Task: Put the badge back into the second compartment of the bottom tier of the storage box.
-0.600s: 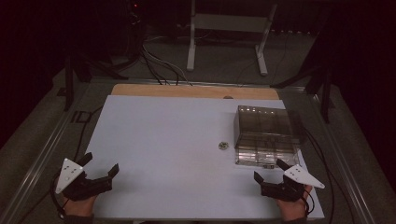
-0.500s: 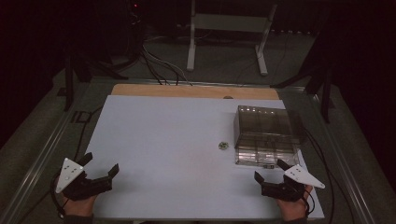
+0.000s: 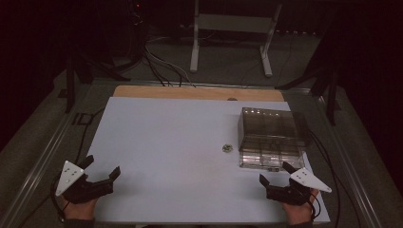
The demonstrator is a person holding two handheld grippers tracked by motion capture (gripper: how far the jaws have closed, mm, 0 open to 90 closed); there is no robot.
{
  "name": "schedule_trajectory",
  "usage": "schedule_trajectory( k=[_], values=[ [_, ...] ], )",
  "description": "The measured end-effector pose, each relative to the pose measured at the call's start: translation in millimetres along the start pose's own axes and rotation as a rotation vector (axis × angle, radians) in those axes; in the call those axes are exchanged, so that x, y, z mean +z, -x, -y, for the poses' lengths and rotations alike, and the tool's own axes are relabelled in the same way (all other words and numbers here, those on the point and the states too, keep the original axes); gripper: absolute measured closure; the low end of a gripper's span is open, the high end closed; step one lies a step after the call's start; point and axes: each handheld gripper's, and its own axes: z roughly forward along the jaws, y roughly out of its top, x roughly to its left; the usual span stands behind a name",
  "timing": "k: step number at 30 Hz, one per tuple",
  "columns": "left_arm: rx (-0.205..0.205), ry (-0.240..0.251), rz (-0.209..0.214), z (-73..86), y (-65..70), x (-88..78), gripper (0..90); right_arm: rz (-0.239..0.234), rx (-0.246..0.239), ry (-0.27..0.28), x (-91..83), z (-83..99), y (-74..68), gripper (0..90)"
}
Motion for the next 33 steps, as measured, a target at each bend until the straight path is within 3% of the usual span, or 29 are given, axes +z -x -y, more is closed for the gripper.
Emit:
schedule_trajectory(
  k=[13,26,31,33],
  values=[
    [0.023,0.022,0.019,0.1,3.6,1.1,0.5,-0.006,0.0,0.003,0.9,-0.7,-2.6,0.5],
    [0.035,0.022,0.019,1.9,5.5,2.8,0.5,-0.032,-0.022,-0.013,11.7,-11.5,-17.9,0.5],
    [0.021,0.008,0.021,2.1,7.2,4.2,0.6,-0.044,-0.023,-0.032,18.7,-17.8,-22.4,0.5],
    [0.019,-0.02,0.016,1.8,8.1,5.3,0.6,-0.05,-0.025,-0.035,20.9,-21.0,-23.7,0.5]
  ],
)
